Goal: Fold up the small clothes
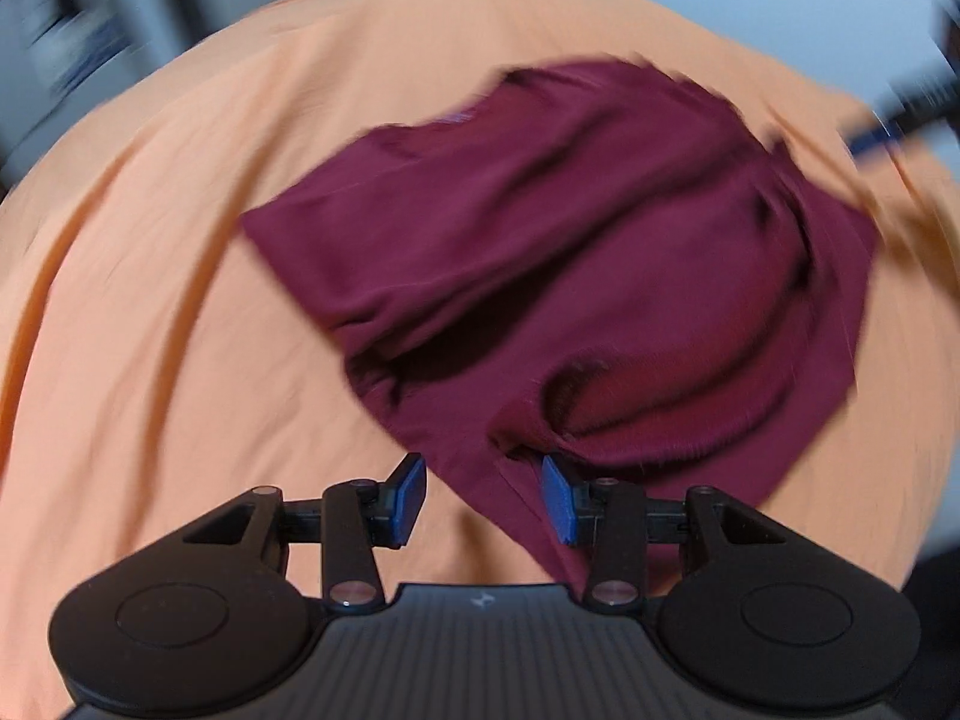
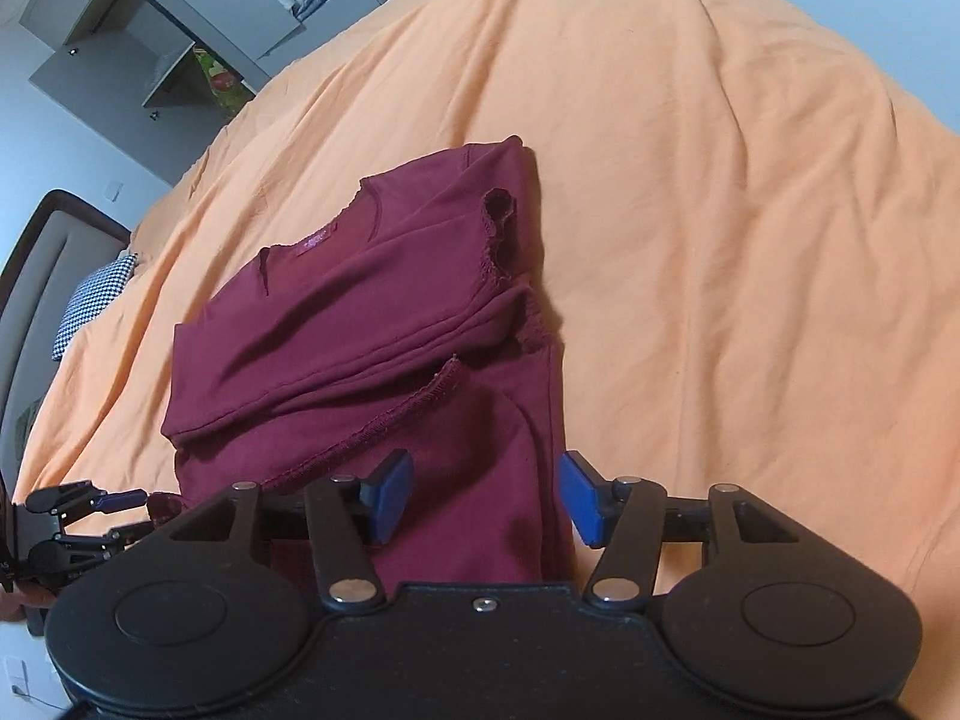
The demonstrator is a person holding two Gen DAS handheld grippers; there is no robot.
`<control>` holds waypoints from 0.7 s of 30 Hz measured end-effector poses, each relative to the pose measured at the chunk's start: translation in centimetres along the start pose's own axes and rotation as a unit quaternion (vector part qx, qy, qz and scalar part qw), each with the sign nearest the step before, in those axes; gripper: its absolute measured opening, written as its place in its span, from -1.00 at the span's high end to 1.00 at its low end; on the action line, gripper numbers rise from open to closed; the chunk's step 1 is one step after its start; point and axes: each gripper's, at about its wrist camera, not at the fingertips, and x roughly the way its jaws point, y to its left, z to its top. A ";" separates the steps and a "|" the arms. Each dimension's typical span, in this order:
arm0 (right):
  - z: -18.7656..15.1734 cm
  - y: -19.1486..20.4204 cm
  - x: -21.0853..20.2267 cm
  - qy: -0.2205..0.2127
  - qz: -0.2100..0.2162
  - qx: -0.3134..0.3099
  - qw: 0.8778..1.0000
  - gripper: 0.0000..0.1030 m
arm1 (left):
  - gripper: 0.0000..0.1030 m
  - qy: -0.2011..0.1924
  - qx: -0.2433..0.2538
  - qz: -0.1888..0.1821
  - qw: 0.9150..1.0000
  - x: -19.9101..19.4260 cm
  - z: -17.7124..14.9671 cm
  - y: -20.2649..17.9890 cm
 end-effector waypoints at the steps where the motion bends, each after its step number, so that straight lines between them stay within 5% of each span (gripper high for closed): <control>1: 0.0 0.1 -0.1 0.000 -0.001 0.003 1.000 -0.13 | 0.08 0.002 0.024 -0.007 1.000 0.2 0.2 -0.1; 7: 0.2 0.4 0.4 0.013 -0.018 0.000 1.000 -0.15 | 0.08 -0.011 0.135 -0.048 0.990 2.3 1.8 -0.4; 11: 0.5 1.1 1.3 0.037 -0.015 -0.046 0.998 -0.19 | 0.12 -0.008 0.146 -0.094 0.985 3.6 2.9 0.1; 14: 0.8 2.1 2.4 0.064 -0.012 -0.115 0.991 -0.19 | 0.65 0.000 0.103 -0.125 0.987 4.1 3.2 1.1; 21: 3.5 4.0 5.9 0.108 0.006 -0.279 0.954 -0.02 | 0.73 -0.013 -0.045 -0.123 0.991 3.2 2.1 3.4</control>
